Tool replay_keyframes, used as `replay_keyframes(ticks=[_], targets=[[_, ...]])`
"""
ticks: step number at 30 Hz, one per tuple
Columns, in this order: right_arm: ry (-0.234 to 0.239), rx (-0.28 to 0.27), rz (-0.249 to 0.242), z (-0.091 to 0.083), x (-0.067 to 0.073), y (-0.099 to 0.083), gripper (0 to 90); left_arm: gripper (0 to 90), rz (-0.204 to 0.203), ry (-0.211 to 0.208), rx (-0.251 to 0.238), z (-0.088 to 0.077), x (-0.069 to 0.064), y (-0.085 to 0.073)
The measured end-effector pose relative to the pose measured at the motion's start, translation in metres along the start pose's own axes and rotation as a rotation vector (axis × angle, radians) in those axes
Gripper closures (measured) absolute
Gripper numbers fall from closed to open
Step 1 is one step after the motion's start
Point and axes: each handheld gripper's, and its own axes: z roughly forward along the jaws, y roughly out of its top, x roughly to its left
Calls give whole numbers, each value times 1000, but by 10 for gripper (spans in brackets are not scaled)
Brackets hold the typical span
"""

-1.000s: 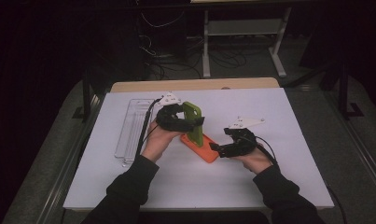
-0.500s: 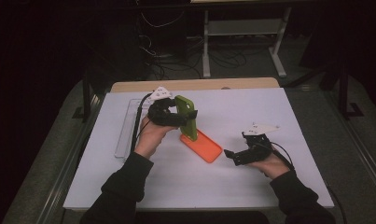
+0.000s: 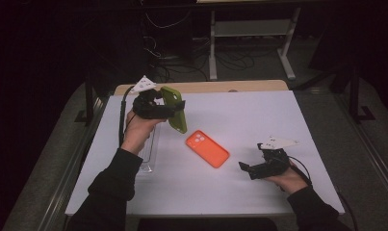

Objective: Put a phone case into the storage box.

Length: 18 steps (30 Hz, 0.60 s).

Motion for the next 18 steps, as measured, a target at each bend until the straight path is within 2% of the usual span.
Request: replay_keyframes(ticks=[4, 9, 14, 18], targets=[[-2, 14, -5, -3, 2, -5, 0, 145, 5, 43, -3, -7, 12, 3], [-14, 6, -7, -7, 2, -8, 0, 145, -5, 108, -15, -14, 27, 8], [-17, 4, -3, -8, 1, -9, 0, 145, -5, 196, -20, -17, 41, 13], [-16, 4, -1, -8, 1, -8, 0, 145, -9, 276, -15, -12, 53, 16]])
